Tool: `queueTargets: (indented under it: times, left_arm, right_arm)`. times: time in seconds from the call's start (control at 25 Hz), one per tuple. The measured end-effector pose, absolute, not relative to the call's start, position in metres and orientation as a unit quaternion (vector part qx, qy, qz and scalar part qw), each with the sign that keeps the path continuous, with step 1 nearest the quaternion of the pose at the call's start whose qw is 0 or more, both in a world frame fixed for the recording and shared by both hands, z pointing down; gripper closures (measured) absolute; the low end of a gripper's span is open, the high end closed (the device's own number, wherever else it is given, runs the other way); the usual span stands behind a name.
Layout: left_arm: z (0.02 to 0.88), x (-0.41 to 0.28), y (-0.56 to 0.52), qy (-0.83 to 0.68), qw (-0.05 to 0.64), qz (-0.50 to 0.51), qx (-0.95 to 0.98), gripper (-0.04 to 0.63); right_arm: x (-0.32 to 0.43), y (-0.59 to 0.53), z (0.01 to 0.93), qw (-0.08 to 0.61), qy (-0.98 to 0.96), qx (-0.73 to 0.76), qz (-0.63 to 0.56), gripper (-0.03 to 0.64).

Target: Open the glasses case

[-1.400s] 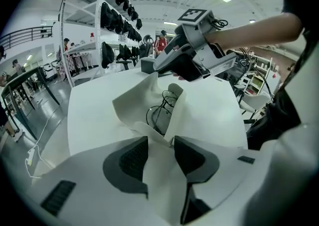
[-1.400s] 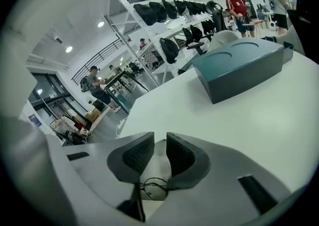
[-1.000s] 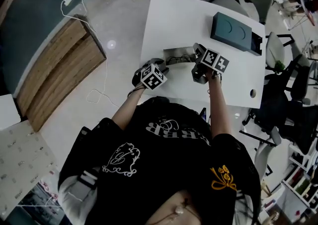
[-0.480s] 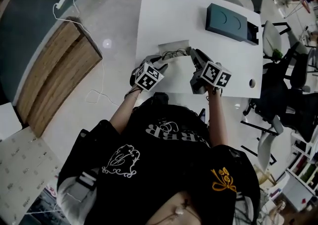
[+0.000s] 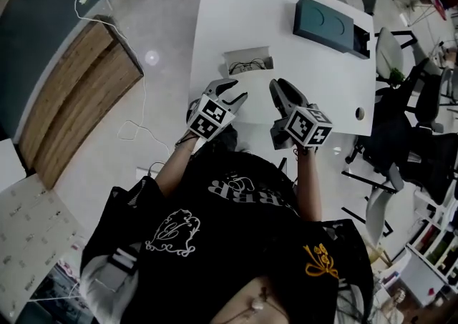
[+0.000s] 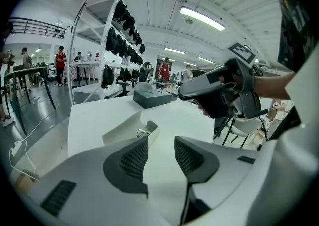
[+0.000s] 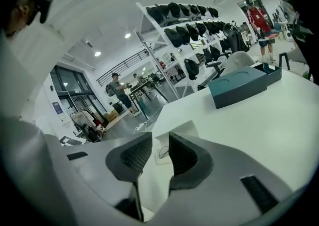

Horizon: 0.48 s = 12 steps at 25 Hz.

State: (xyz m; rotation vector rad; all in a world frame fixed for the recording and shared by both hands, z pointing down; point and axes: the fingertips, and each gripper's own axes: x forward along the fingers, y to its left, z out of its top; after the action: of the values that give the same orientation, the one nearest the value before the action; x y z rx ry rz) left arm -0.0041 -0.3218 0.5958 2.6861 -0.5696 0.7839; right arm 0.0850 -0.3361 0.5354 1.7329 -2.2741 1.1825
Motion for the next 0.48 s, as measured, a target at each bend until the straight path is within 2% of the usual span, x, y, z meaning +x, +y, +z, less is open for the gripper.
queueTargets:
  times: [0.48]
  left_arm:
    - [0.523, -0.013, -0.234, -0.273, 0.158, 0.191, 0.930, 0.431]
  right_arm:
    - [0.058, -0.244, 0.494, 0.029, -0.800, 0.501, 0.329, 0.503]
